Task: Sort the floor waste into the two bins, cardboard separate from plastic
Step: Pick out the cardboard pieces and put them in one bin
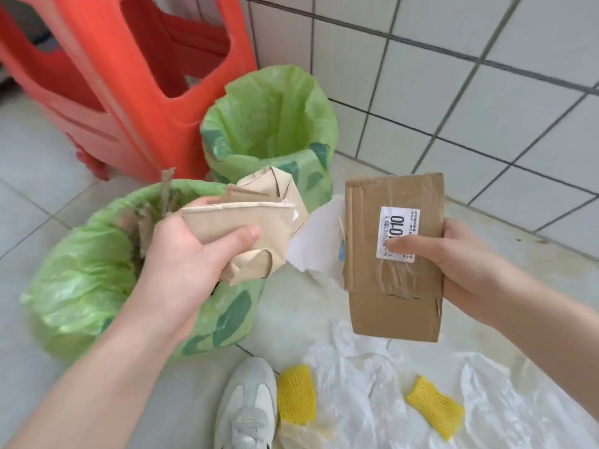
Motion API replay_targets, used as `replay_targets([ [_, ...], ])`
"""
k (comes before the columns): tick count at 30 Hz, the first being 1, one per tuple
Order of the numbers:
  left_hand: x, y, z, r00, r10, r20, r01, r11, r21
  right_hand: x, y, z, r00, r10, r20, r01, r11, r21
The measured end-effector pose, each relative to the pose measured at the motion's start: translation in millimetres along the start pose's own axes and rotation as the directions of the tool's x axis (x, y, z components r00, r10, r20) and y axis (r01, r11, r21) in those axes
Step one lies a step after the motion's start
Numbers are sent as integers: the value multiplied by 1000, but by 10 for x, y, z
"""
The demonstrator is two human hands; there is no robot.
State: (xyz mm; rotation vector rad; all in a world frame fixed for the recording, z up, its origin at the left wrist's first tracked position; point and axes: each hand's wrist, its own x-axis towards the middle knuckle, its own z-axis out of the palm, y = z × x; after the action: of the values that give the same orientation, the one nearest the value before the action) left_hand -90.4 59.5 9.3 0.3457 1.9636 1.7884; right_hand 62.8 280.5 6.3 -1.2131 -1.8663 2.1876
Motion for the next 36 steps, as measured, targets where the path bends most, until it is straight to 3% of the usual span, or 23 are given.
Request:
replay_targets([
  [7, -81, 237, -698, 950, 94, -299, -113, 992, -47, -68, -528, 545, 988, -63, 143, 78, 992, -104],
  [14, -15, 166, -1212, 803, 130, -582, -185, 982, -35, 55, -762, 1032, 995, -9, 101, 33, 971, -239],
  [17, 43, 56, -1276, 741, 141, -657, -143, 988, 51, 79, -817, 1164, 997, 38, 72, -20, 973, -231],
  [22, 106, -73, -1303, 681, 274, -679, -64, 946, 317, 56, -893, 1319, 991, 65, 121, -48, 989, -142],
  [25, 127, -188, -1247, 718, 308, -624, -13, 902, 431, 4, -924, 1417, 981, 55, 188, -33, 992, -118],
  [31, 113, -495, -1074, 938, 151, -312, 94, 755, 649, -72, -965, 1593, 958, 32, 284, -8, 996, -84],
  [36, 117, -559, -1083, 981, 72, -179, 107, 570, 815, -119, -1067, 1625, 964, -49, 263, 89, 986, -140],
])
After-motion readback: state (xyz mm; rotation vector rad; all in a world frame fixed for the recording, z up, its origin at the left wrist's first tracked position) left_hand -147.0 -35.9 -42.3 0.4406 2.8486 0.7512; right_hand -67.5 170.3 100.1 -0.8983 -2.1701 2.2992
